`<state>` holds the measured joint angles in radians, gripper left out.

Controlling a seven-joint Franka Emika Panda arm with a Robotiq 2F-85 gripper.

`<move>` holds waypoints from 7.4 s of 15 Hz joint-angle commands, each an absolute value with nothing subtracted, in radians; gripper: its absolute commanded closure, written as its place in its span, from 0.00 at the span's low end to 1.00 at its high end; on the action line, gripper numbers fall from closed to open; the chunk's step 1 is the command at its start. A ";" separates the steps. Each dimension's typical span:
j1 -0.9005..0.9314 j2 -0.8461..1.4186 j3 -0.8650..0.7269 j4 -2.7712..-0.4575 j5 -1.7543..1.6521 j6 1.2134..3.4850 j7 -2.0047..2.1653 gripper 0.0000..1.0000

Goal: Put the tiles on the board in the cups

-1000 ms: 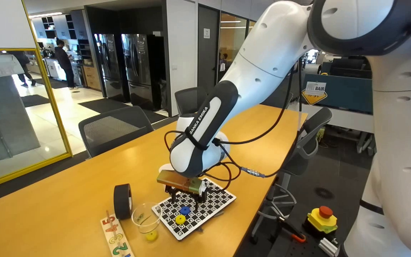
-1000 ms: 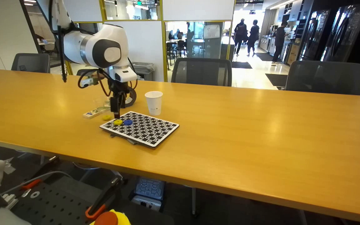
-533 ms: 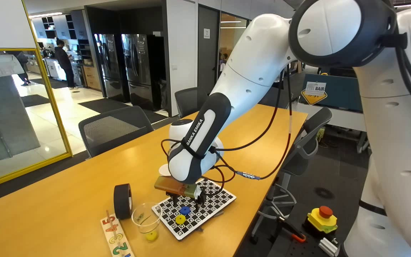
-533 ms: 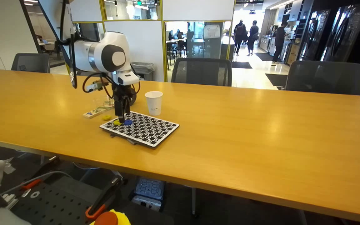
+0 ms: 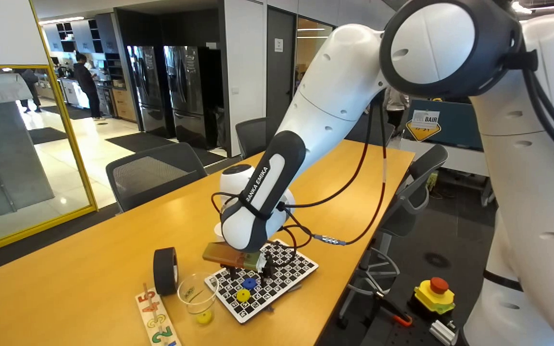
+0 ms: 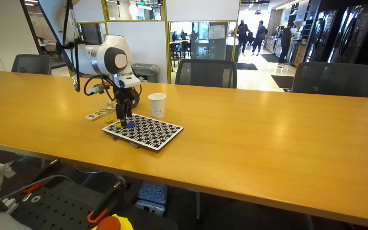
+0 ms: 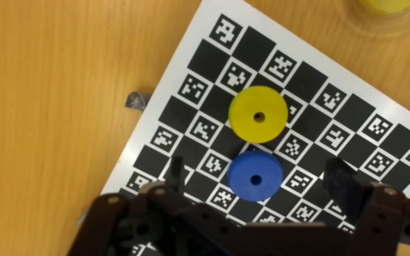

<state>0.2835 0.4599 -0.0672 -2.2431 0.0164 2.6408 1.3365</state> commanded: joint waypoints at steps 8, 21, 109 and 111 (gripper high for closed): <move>0.268 0.501 -0.064 -2.204 0.019 2.642 1.336 0.00; 0.266 0.511 -0.068 -2.193 0.017 2.645 1.334 0.81; 0.136 0.456 0.108 -2.256 0.008 2.639 0.156 0.00; 0.133 0.458 0.110 -2.255 0.015 2.636 0.153 0.00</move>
<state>0.1342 0.4638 0.1072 -2.2672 -0.0191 2.6582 0.1741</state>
